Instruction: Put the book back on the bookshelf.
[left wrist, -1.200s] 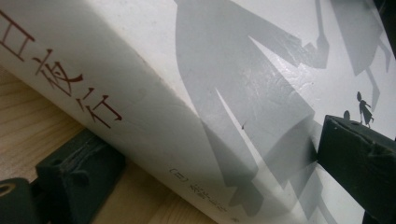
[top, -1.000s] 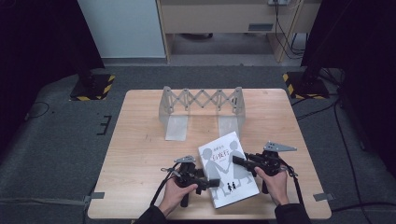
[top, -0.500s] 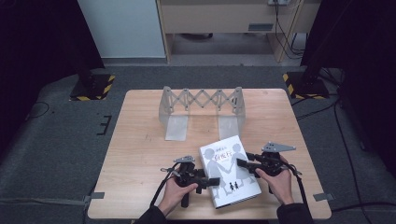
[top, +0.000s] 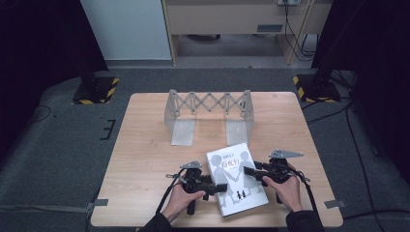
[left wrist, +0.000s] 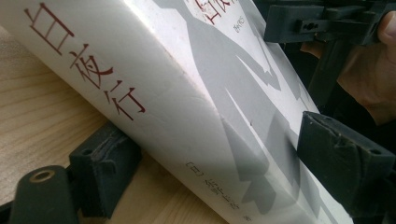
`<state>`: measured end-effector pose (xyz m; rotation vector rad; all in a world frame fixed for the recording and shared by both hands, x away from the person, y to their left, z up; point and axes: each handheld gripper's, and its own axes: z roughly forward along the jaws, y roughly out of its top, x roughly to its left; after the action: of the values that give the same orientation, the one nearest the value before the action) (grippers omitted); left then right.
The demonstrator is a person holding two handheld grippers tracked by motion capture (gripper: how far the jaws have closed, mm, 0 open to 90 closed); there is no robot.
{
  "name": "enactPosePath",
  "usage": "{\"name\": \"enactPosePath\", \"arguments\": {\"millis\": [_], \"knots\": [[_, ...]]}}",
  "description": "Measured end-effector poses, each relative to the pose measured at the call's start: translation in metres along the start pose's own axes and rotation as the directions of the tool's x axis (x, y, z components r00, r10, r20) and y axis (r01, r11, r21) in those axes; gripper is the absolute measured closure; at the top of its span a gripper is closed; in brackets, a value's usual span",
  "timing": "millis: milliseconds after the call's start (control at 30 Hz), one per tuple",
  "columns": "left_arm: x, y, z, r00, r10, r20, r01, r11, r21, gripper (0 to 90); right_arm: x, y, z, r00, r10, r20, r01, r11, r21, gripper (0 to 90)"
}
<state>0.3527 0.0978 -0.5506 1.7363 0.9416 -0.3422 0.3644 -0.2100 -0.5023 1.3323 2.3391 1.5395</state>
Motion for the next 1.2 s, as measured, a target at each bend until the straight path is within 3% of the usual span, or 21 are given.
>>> {"name": "enactPosePath", "arguments": {"millis": [233,400,933,1067,1200], "knots": [[-0.0009,-0.0014,-0.0006,1.0000,-0.004,-0.005,0.004,1.0000,-0.007,12.8,0.0008,-0.0004,0.0007,0.9998,-0.017,-0.005,0.017,1.000,-0.006,49.9],[0.0010,-0.0020,-0.0019,0.9995,-0.032,0.003,0.032,0.9993,-0.021,15.0,0.0030,-0.0010,0.0023,0.9998,-0.013,-0.016,0.013,1.000,-0.017,50.5],[0.0024,-0.0003,-0.0033,0.9995,-0.030,0.003,0.030,0.9995,-0.012,17.1,0.0061,-0.0020,0.0046,0.9997,-0.006,-0.022,0.005,0.999,-0.038,51.6],[0.0009,0.0038,-0.0053,0.9994,-0.034,0.007,0.034,0.9993,0.012,18.3,0.0071,-0.0013,0.0054,0.9991,0.004,-0.042,-0.006,0.999,-0.050,52.6],[0.0005,0.0048,-0.0067,0.9990,-0.043,0.011,0.043,0.9991,0.001,20.8,0.0082,-0.0001,0.0060,0.9979,0.011,-0.064,-0.015,0.998,-0.067,52.8]]}}
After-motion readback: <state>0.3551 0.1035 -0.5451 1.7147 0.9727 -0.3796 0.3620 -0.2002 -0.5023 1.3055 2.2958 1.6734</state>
